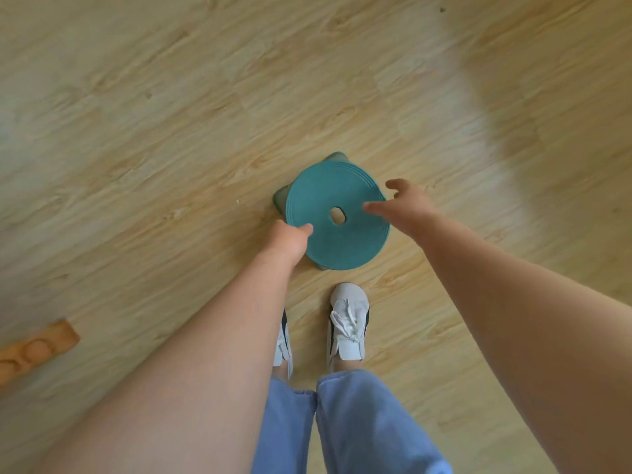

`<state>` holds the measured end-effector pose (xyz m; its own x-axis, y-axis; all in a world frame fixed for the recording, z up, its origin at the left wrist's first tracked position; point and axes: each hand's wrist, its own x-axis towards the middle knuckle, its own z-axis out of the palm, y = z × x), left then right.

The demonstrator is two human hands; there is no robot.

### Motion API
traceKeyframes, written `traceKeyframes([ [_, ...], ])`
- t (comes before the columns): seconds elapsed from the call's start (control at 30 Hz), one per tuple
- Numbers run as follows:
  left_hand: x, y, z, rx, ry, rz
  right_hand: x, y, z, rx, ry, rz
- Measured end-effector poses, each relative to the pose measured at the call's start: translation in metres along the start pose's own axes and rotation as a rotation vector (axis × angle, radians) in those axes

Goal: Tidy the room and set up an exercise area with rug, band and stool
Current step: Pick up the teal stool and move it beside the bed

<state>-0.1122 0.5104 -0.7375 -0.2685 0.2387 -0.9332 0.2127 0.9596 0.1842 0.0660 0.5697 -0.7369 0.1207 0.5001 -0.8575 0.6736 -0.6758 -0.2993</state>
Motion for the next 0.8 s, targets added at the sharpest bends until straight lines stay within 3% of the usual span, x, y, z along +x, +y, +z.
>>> traceKeyframes([
  [0.37,0.078,-0.026,0.027,-0.463,-0.172,-0.104,0.083,0.02,0.03,0.218,-0.188,0.015],
  [0.57,0.048,-0.03,0.001,-0.531,-0.186,-0.084,0.048,0.011,0.019,0.238,-0.181,0.019],
  [0.8,-0.047,-0.026,-0.08,-0.591,-0.119,-0.018,-0.054,-0.055,0.007,0.217,-0.219,0.01],
])
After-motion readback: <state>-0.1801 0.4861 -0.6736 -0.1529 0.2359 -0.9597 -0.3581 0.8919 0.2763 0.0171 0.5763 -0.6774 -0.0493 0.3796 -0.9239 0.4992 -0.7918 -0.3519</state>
